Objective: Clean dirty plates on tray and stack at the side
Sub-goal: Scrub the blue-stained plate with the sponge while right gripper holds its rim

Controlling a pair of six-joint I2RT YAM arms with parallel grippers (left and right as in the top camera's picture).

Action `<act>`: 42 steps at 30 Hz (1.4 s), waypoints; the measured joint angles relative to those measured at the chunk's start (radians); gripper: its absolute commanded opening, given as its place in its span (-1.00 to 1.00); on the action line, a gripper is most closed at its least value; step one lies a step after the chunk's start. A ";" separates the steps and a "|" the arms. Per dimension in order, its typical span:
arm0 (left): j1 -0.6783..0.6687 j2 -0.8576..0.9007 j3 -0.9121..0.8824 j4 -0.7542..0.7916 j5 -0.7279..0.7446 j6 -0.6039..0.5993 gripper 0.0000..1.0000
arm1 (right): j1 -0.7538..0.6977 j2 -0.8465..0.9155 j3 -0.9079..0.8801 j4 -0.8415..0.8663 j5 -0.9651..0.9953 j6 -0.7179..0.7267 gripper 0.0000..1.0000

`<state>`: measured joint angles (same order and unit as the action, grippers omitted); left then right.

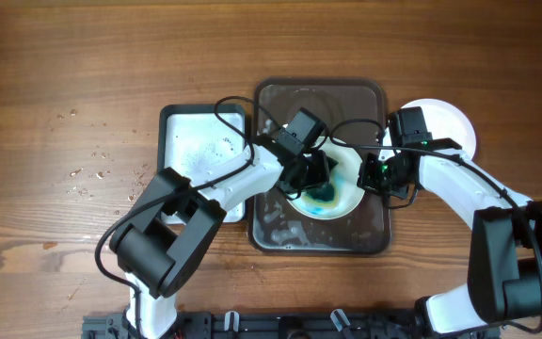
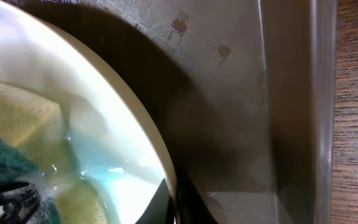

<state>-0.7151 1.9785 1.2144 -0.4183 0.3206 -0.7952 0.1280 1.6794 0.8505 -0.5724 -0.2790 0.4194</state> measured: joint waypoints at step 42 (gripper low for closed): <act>-0.022 0.002 0.056 -0.195 -0.202 0.217 -0.92 | 0.010 0.002 0.009 -0.016 0.003 0.003 -0.91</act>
<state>-0.7368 1.9800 1.2709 -0.6128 0.1188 -0.5785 0.1375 1.6814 0.8593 -0.5884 -0.2764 0.4225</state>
